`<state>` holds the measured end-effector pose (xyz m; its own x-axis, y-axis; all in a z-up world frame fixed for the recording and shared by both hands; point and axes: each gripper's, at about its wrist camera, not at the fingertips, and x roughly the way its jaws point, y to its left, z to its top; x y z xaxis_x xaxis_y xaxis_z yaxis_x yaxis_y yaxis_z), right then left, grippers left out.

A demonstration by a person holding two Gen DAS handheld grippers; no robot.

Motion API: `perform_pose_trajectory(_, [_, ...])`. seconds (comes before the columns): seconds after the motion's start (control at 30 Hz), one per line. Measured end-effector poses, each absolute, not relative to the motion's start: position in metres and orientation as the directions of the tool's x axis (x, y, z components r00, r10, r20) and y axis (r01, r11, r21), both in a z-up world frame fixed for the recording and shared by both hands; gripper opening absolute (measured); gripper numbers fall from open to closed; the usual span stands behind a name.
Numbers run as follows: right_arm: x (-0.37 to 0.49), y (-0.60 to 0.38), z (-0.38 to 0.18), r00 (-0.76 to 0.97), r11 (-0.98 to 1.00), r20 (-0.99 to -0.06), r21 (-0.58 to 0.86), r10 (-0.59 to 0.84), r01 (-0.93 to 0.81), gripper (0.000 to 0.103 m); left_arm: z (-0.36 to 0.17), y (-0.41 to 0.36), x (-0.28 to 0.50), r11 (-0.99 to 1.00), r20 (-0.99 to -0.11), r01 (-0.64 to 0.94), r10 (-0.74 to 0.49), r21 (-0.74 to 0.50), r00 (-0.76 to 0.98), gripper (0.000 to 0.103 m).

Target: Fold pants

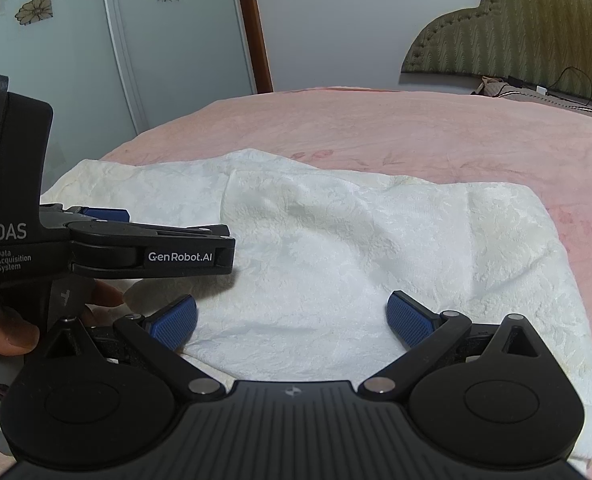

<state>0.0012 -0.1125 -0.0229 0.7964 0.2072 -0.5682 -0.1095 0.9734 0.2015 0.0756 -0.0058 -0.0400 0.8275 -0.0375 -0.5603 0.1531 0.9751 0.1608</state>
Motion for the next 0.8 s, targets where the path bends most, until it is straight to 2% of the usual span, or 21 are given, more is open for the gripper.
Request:
perform_pose_trajectory(0.67, [0.002, -0.112, -0.024, 0.797, 0.973, -0.566, 0.205, 0.208, -0.108, 0.103, -0.039, 0.000, 0.076, 0.982, -0.574, 0.159, -0.070, 0.105, 0.816, 0.102])
perform_pose_trajectory(0.8, [0.001, -0.111, -0.023, 0.796, 0.975, -0.571, 0.192, 0.200, -0.107, 0.103, -0.033, 0.005, 0.068, 0.982, -0.545, 0.171, -0.098, 0.085, 0.833, 0.095])
